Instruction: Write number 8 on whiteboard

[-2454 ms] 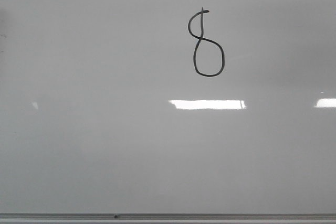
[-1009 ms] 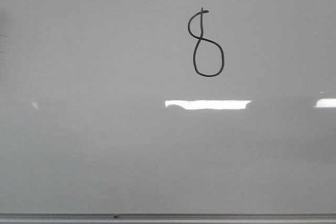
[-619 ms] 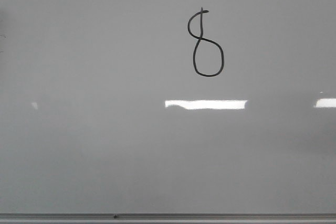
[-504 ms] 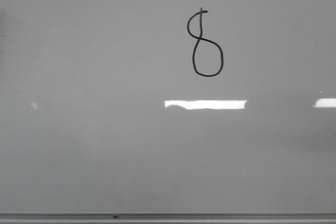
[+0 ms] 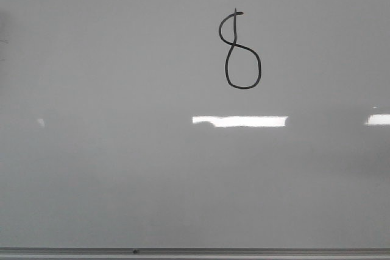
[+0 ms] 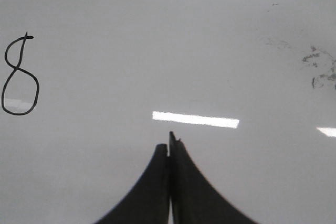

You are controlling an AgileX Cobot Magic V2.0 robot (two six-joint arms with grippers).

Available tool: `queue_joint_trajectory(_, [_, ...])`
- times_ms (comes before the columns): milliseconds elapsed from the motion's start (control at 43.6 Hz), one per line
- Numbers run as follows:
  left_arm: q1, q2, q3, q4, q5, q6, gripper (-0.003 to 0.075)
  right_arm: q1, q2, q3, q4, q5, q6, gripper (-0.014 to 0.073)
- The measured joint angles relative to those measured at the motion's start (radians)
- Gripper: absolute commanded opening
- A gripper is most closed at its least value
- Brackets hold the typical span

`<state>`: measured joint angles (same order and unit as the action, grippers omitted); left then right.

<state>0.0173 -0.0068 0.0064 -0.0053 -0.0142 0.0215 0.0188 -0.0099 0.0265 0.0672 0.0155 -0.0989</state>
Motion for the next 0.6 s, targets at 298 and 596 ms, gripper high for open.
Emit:
queue_joint_trajectory(298, [0.000,0.000,0.000,0.000,0.000,0.000,-0.0021,0.000,0.000,0.000,-0.031,0.000,0.089,-0.0108])
queue_joint_trajectory(596, [0.000,0.000,0.000,0.000,0.000,0.000,-0.0021,-0.033,0.000,0.000,-0.078,0.000,0.158,-0.0108])
